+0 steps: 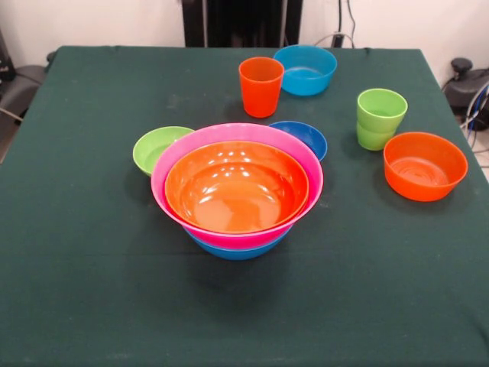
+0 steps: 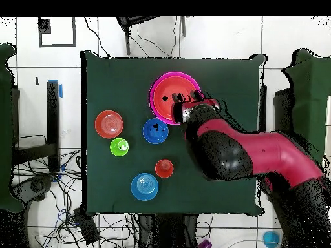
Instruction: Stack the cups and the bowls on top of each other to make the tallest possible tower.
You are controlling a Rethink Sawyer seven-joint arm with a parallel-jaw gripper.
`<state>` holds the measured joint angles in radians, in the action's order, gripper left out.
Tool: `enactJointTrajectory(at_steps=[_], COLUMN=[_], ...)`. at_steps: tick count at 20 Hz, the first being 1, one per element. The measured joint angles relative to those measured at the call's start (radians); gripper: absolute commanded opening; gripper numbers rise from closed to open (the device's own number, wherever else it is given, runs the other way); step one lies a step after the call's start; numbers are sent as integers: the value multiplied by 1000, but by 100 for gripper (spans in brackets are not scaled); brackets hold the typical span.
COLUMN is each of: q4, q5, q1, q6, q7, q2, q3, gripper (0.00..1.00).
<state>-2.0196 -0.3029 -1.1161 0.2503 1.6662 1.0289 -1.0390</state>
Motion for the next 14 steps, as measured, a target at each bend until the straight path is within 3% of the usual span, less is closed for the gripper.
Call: enactJointTrajectory(at_steps=[6, 14], q4=[-66, -98], q5=[170, 257], q1=[-126, -193], q6=[18, 32], q7=[0, 0], q2=[190, 318], q3=[-128, -236], gripper=[100, 100])
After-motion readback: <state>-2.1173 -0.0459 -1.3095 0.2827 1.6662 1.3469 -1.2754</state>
